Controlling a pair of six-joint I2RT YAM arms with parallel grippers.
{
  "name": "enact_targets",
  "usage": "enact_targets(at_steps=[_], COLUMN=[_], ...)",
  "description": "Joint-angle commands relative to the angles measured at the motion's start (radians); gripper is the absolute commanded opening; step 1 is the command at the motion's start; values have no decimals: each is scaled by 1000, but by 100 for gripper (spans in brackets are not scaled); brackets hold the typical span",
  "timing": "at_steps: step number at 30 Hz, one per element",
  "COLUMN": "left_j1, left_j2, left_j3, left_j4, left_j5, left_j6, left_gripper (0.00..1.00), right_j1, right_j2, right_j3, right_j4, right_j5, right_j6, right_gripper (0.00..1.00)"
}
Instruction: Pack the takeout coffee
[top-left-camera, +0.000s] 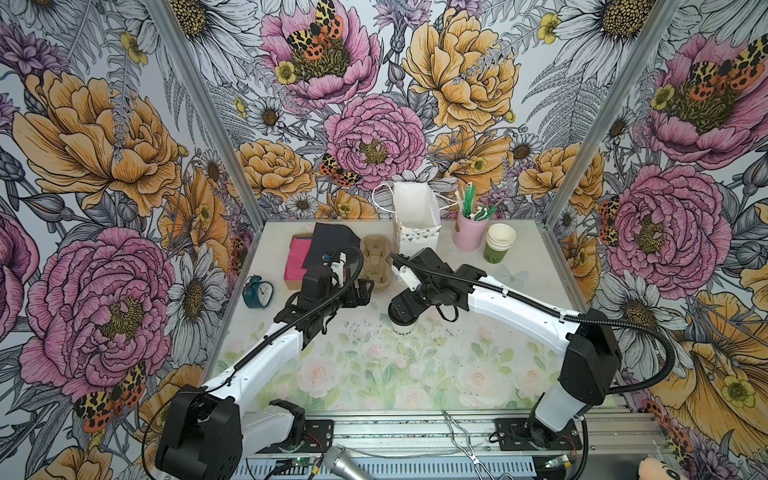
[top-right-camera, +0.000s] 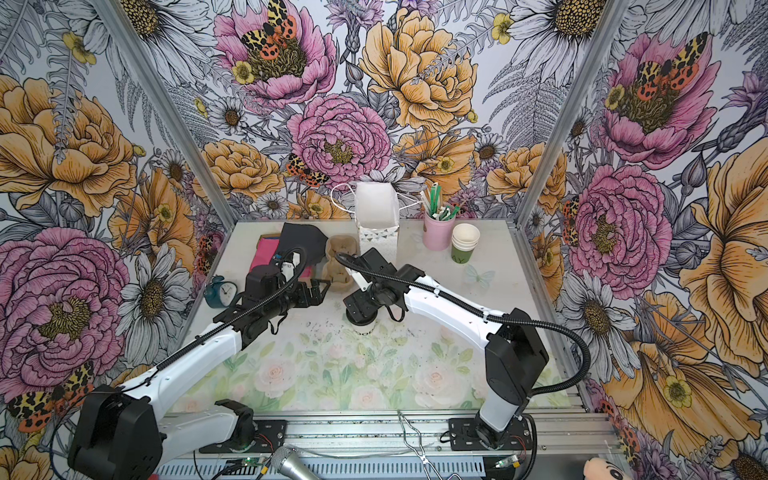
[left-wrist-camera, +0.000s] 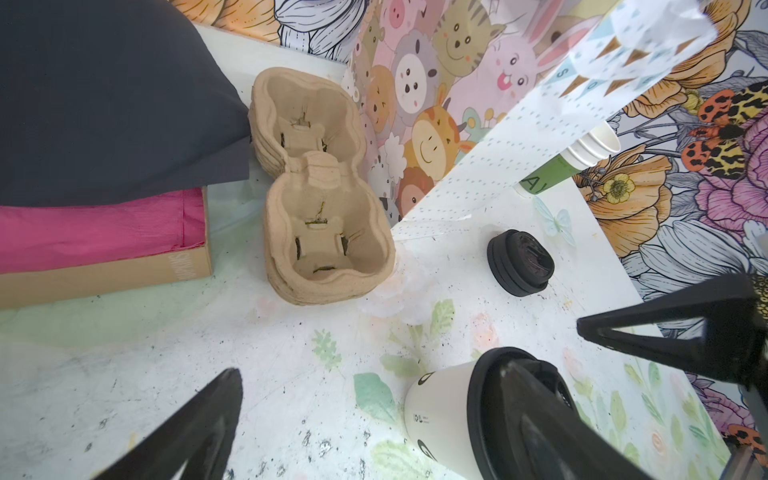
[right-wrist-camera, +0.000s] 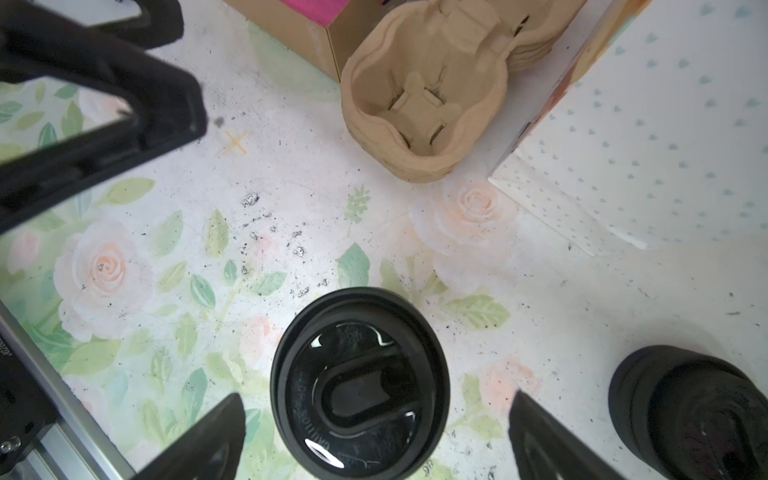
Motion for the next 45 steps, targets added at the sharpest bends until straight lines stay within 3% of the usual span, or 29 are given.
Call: enact_targets(at_steps=[1,38,45], left_j1=[6,6,6], left_j2=[-18,23,26], left_j3=[-22,-58,-58], left_j4=[36,80,83], left_j5=[-1,23,24], left_j6=[-10,-31,-33], left_gripper=[99,99,99], right_j1=[23,55,55], right_j2=[35,163,160], right_j3=[45,53,49], right_j4=[-15,-54,-58], right_j5=[40,79,77], right_j6=[-21,-49,-48], right_gripper=[100,99,94])
